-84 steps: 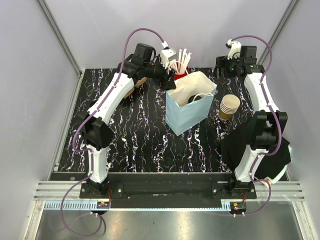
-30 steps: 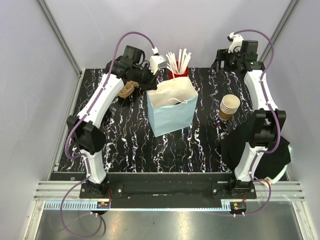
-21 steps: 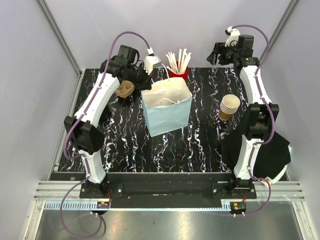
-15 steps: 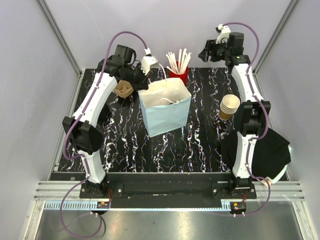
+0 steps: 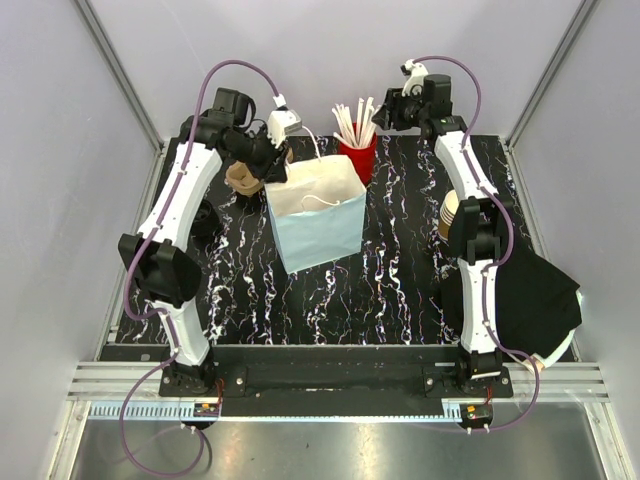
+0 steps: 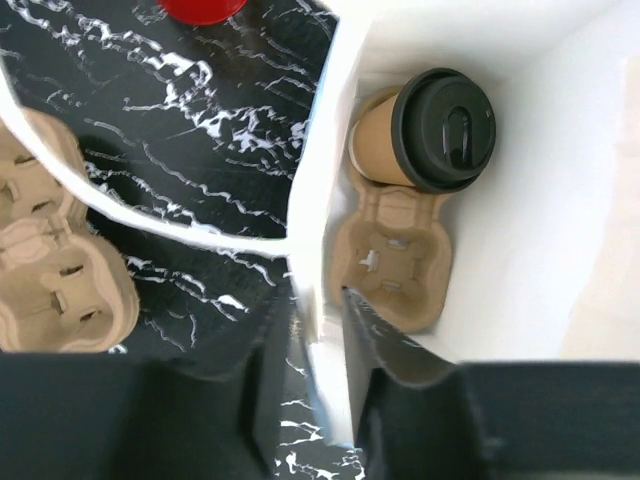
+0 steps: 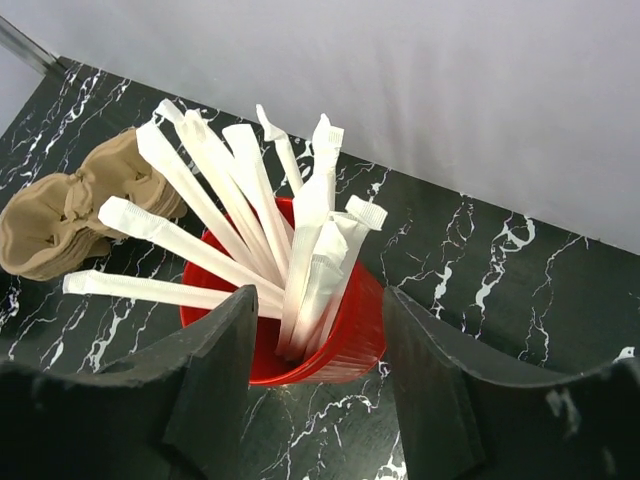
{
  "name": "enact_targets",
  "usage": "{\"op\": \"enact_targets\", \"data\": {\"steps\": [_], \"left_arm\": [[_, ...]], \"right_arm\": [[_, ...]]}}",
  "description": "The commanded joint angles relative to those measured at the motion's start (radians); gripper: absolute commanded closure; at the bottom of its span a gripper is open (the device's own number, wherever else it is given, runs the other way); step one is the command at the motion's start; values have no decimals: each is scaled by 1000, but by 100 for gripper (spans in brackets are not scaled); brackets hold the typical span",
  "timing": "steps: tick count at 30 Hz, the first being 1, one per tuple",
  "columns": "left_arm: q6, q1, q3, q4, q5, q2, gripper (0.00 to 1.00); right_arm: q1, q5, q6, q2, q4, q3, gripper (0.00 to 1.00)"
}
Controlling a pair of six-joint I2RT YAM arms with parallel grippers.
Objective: Pack the takeout coffee
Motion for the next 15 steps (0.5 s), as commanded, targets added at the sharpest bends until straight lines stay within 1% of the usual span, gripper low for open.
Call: {"op": "enact_targets", "data": {"steps": [1, 5, 7, 15], "left_arm": [[-13, -4, 61, 7, 60, -26, 62], [-27, -7, 75, 6, 74, -20, 55], [-33, -8, 79, 7, 82, -20, 54], [-57, -16, 113, 7, 102, -29, 45]], "right_arm": [[12, 35, 19, -9, 77, -6, 43], [20, 49, 9, 3, 83, -5, 46], [23, 54, 9, 11, 84, -6, 49], [35, 66, 9, 43, 90, -2, 49]]}}
